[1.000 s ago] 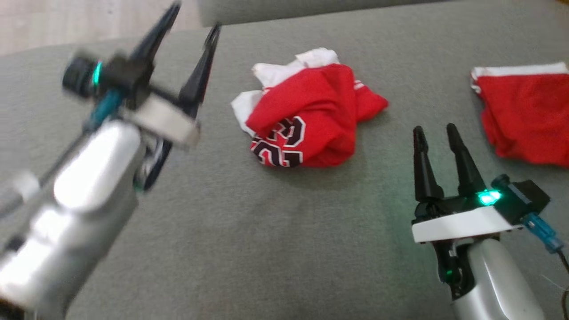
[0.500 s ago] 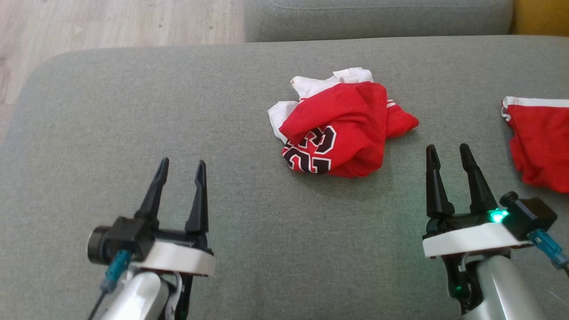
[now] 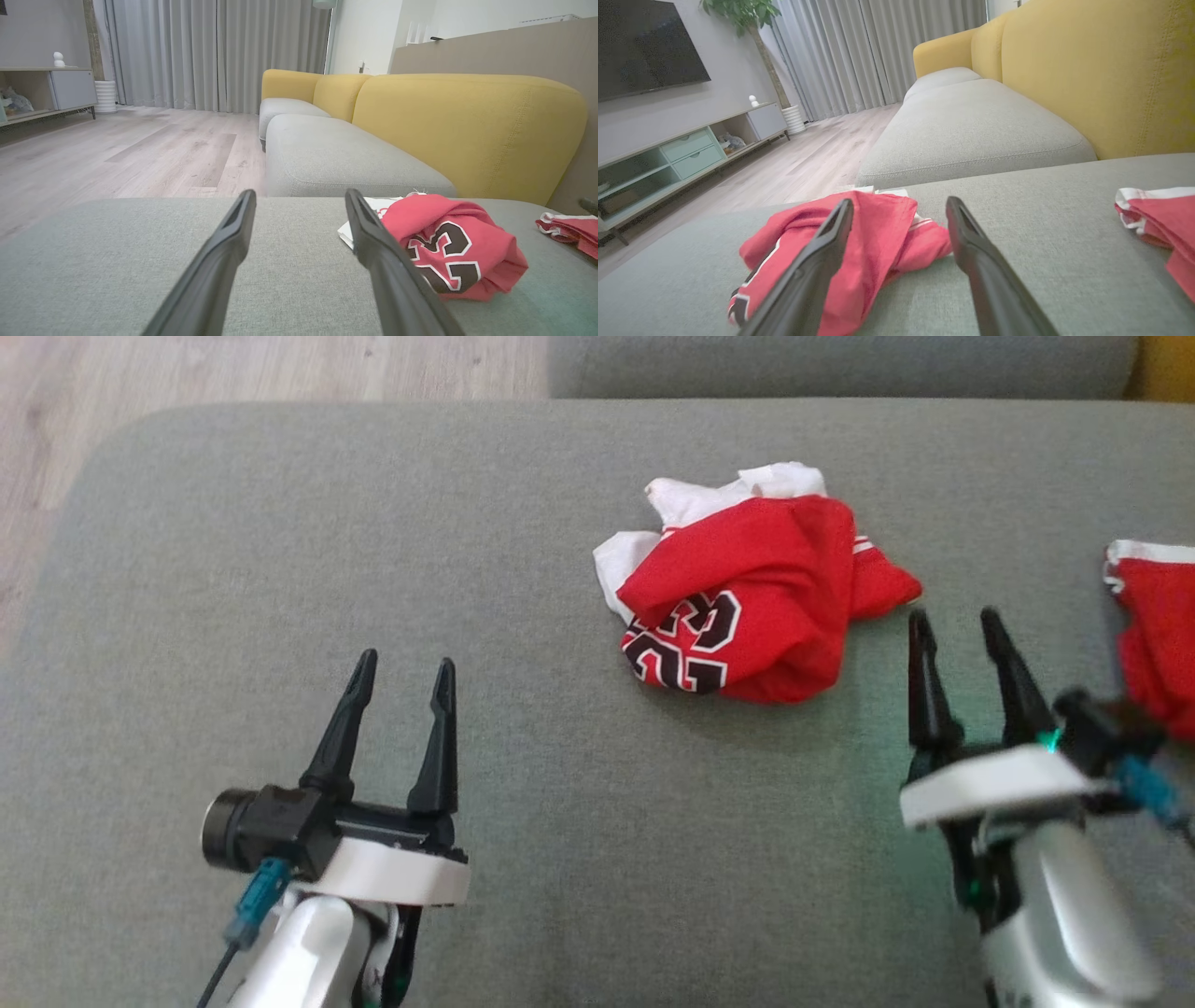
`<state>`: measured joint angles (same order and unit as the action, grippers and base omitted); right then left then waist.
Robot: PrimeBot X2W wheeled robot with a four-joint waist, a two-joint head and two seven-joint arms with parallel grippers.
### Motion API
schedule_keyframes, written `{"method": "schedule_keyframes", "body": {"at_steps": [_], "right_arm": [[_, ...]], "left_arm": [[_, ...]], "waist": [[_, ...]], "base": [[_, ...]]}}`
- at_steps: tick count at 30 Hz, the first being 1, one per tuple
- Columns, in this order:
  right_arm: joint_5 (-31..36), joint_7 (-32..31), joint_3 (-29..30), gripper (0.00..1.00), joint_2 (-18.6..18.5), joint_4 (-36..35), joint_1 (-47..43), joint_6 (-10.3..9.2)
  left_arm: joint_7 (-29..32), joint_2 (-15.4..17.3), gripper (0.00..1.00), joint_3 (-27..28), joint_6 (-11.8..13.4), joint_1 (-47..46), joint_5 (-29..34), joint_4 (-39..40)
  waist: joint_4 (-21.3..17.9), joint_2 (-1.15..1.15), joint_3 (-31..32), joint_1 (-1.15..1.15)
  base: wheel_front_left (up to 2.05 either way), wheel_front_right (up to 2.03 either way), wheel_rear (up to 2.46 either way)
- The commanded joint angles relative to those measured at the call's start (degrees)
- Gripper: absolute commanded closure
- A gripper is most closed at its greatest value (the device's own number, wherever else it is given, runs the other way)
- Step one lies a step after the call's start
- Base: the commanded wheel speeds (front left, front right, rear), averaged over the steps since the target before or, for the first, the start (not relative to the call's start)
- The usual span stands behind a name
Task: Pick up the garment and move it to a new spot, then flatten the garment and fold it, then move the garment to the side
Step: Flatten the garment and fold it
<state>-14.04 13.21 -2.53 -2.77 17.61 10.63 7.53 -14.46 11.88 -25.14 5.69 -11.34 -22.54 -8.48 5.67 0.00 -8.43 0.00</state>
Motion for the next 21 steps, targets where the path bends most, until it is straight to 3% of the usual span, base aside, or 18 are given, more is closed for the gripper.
{"method": "schedule_keyframes", "body": {"at_steps": [1,8,17,18,19,21], "right_arm": [[0.3,-0.7,-0.8,0.0,-0.1,-0.7,4.4,-0.04],[-2.0,-6.2,-1.8,0.0,-0.1,8.4,16.6,-0.04],[-0.4,-9.3,-4.9,0.0,-0.1,20.0,21.6,-0.04],[-0.3,-9.1,-5.1,0.33,-0.1,21.1,22.0,-0.04],[-0.1,-8.6,-5.5,1.0,-0.1,21.8,22.4,-0.04],[0.3,-6.4,-5.5,1.0,-0.1,22.6,23.3,-0.04]], "left_arm": [[-0.5,0.1,0.0,2.7,-0.4,-2.4,0.7,1.3],[-0.5,-3.1,0.0,3.6,-3.5,-4.4,3.5,-0.6],[-0.5,-5.5,0.0,5.8,-5.6,-5.2,5.6,-1.9],[-0.5,-5.7,0.0,6.1,-5.8,-5.1,5.8,-2.1],[-0.5,-5.9,0.0,6.3,-6.0,-4.9,6.0,-2.3],[-0.5,-6.2,0.0,6.9,-6.2,-4.7,6.4,-2.6]], "waist": [[0.7,0.0,-0.9,0.0],[4.3,0.0,-5.3,0.0],[6.6,0.0,-6.5,0.0],[6.6,0.0,-6.3,0.0],[6.6,0.0,-6.1,0.0],[6.4,0.0,-5.4,0.0]], "base": [[0.0,0.0,0.0],[0.0,0.0,0.0],[0.0,0.0,0.0],[0.0,0.0,0.0],[0.0,0.0,0.0],[0.0,0.0,0.0]]}}
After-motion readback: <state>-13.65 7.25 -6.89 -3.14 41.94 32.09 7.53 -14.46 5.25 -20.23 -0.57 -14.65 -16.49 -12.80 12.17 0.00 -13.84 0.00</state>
